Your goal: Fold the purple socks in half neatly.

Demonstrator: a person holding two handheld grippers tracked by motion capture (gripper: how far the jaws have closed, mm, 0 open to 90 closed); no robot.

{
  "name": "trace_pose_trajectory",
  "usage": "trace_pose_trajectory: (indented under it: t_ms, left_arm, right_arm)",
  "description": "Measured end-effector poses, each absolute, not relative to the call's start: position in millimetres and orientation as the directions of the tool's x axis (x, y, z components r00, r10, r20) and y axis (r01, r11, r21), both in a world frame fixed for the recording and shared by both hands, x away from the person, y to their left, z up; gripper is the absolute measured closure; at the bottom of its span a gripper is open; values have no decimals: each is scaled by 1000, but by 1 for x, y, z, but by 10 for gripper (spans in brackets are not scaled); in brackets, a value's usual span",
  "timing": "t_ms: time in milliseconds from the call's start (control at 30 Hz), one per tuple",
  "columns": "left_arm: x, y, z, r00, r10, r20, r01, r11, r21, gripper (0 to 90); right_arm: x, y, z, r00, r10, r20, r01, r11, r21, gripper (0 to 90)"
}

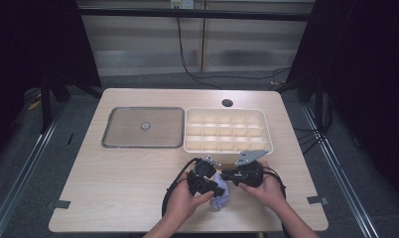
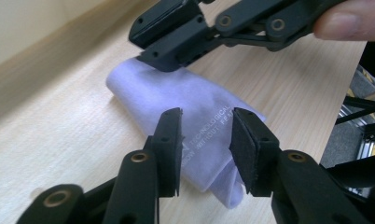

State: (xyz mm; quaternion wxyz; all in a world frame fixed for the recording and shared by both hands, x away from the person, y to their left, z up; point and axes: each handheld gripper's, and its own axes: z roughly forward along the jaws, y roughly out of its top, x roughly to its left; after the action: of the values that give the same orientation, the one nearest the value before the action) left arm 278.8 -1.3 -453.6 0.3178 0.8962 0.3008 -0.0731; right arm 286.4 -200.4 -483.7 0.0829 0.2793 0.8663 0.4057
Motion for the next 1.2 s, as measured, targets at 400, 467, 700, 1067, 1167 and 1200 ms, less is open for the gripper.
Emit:
trace_pose_trajectory:
  t_ms: [400,467,700,1067,1167,1200]
  left_arm:
    - [284,10,-450,803,513,-302,590,-612,527,600]
    - [283,9,-451,807,508,-301,585,-619,524,605]
    - [281,2,-449,819,496,-289,568,-627,532,613]
    - [279,-22,-460,856,453,-250,512,-678,527,655]
    - [277,-26,-465,864,457,-212,495,-693,524,686]
    - [277,-26,-465,863,460,-209,496,-691,526,689]
  right_arm:
    - [284,-210,-474,-803,587,104,460,500,733,705]
    - [284,-211,-474,-800,589,111,467,496,732,703]
    - [283,-215,-476,-796,595,115,473,491,731,697]
    - [282,-226,-477,-785,610,110,479,484,732,697]
    - [280,-229,-478,-783,612,111,483,486,728,697]
    - [280,-229,-478,-783,612,109,483,487,728,697]
